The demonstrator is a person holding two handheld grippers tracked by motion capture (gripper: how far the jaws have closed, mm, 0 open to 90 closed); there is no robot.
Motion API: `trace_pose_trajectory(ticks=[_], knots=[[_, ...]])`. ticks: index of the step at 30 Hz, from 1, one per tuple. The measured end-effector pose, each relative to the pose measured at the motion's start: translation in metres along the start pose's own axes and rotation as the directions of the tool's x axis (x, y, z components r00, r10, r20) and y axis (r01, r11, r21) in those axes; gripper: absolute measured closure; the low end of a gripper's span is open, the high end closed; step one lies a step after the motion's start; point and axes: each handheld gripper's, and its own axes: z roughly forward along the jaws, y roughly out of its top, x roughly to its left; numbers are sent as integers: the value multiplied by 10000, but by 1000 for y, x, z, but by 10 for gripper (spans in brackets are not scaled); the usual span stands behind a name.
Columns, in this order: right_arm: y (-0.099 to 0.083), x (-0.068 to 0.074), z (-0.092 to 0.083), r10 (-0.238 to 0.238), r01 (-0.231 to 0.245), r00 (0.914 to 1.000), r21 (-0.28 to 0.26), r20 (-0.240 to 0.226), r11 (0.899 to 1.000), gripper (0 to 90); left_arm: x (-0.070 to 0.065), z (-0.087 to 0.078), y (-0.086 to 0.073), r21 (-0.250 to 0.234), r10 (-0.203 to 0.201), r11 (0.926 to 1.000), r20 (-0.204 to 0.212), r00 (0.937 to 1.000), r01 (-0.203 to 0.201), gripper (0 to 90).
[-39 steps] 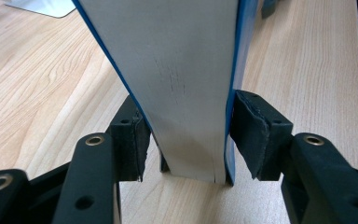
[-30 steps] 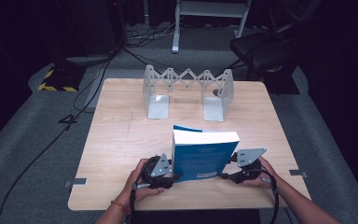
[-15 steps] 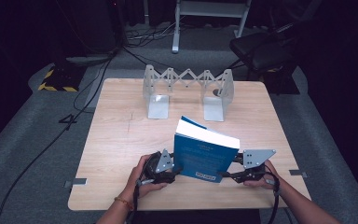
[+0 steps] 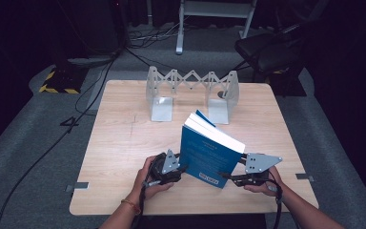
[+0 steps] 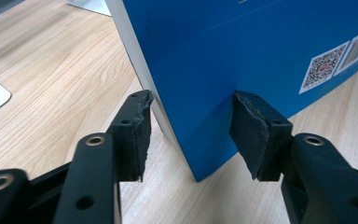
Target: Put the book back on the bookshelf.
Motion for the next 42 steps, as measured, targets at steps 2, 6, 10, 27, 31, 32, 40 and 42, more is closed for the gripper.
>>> trace_pose_trajectory(ticks=[2,6,10,27,31,32,40,42], knots=[[2,0,0,0,0,10000,-10,85,10000,524,-1,3,0,99,-23,9999,87,10000,22,455],[6,2,0,-172,170,9995,60,255,9998,530,-4,11,-3,618,-18,9981,207,9998,6,375],[6,1,1,-182,183,9996,-90,212,9998,532,-4,12,-7,848,-20,9964,114,9999,11,377],[27,-10,9,665,-622,9970,-1029,388,9928,540,0,17,-6,1599,-397,9865,174,9991,364,331],[30,-11,8,886,-843,9949,-854,478,9928,559,3,17,-6,1713,-660,9833,220,9976,613,292],[31,-12,8,908,-863,9948,-905,466,9921,558,3,17,-6,1719,-714,9829,235,9972,663,288],[57,-24,-10,954,-872,9941,-1407,525,9862,553,5,16,-7,1819,-860,9801,263,9960,798,283],[61,-26,-12,1004,-937,9940,-1339,441,9866,556,5,16,-7,1822,-912,9796,265,9955,848,283]])
